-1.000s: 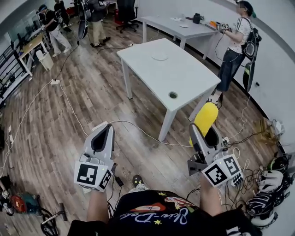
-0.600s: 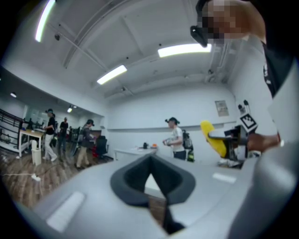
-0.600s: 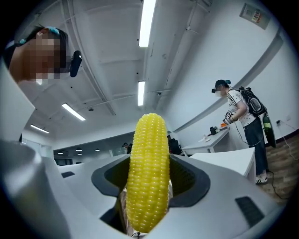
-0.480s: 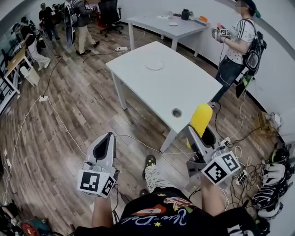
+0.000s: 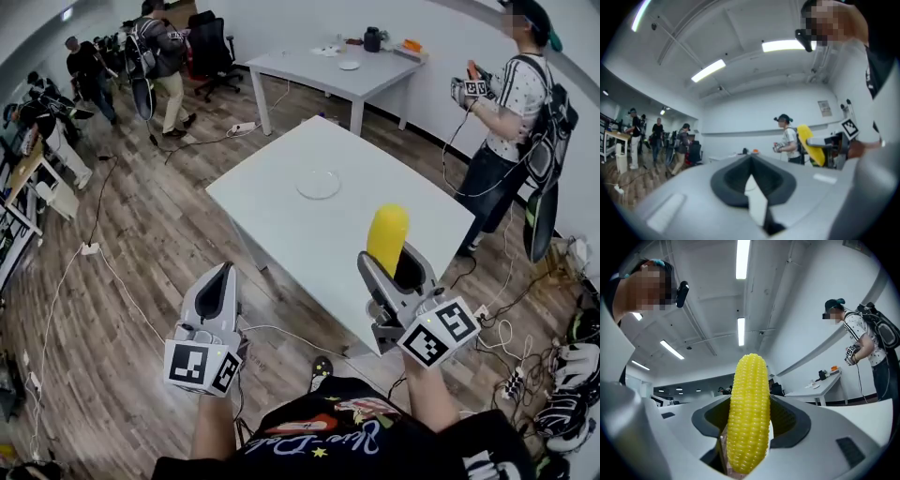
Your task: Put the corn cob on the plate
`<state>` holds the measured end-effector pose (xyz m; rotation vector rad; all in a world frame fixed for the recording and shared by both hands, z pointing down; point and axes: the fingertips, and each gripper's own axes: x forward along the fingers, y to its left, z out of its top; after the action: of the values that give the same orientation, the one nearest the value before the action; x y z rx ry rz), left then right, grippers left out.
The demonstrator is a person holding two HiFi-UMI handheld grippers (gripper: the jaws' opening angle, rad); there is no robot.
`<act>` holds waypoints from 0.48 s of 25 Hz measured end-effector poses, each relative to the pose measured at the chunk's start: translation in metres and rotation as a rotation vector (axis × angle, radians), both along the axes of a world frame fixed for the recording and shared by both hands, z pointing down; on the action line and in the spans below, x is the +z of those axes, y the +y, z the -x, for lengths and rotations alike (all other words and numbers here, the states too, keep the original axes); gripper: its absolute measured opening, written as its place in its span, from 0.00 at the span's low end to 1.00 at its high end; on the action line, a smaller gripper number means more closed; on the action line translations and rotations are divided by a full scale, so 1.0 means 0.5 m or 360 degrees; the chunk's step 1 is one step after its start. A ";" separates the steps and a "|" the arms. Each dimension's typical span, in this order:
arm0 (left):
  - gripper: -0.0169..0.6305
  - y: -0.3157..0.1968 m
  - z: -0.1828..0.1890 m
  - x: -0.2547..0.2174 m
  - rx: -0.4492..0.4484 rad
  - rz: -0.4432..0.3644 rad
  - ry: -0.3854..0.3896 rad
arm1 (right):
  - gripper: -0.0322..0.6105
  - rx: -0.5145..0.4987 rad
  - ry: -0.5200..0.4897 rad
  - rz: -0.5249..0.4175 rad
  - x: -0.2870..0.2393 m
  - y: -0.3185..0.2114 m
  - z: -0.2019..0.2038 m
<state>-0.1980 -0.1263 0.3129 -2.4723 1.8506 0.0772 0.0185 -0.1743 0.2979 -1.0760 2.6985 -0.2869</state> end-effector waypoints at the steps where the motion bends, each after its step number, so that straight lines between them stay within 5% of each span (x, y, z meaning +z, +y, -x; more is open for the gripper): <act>1: 0.02 -0.029 0.000 -0.004 0.0029 0.0007 0.0011 | 0.44 -0.0007 0.0032 0.0002 0.003 -0.028 0.010; 6: 0.02 -0.168 0.041 -0.001 0.0077 0.0052 0.0034 | 0.44 -0.0059 0.0082 0.0123 0.035 -0.187 0.061; 12: 0.02 -0.342 0.082 0.029 0.0160 0.0087 0.0058 | 0.44 0.0039 0.0325 0.0210 0.113 -0.383 0.114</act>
<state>-0.2390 -0.2971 0.3274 -2.6175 1.7638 0.0779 -0.0384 -0.3657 0.3543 -1.2371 2.8776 -0.3741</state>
